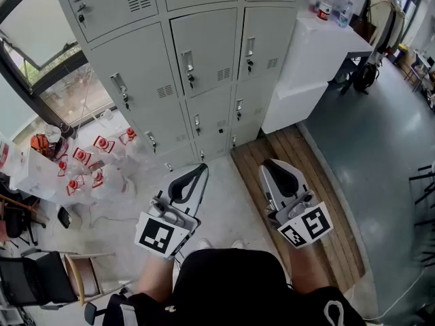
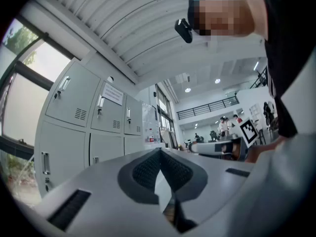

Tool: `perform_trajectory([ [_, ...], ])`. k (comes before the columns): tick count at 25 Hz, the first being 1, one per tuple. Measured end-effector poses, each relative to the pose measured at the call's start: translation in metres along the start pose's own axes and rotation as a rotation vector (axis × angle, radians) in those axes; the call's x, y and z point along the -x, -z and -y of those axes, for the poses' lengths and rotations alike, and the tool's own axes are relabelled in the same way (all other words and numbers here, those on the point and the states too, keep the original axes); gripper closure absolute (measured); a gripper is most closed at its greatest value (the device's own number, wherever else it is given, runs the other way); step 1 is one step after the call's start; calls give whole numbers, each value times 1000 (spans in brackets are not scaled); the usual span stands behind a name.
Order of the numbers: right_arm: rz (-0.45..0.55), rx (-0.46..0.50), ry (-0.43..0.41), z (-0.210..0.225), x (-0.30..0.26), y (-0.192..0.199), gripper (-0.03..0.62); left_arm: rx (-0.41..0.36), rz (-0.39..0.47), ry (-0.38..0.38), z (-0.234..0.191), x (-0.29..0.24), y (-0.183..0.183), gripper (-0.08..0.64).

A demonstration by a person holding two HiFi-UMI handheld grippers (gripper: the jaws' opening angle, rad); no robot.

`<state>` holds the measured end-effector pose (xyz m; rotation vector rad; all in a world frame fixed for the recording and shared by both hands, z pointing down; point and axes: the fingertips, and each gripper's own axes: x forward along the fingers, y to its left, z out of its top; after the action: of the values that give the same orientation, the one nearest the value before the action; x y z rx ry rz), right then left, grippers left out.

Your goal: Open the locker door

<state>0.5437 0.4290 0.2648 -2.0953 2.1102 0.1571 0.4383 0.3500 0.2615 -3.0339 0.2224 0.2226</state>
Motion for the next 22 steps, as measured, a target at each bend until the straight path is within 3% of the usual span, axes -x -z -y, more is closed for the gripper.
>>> perform_trajectory([
  [3,-7,-9,2,-13,-3,7,540,-26,7,21,3,8,-4,537],
  [8,-25,2,-8,-47,-12,5,540,2,1,39,-7,37,-12,538],
  [22,-48,-85,-169,-137,-126,54,538,15,-41,-193,-133,148,15,537],
])
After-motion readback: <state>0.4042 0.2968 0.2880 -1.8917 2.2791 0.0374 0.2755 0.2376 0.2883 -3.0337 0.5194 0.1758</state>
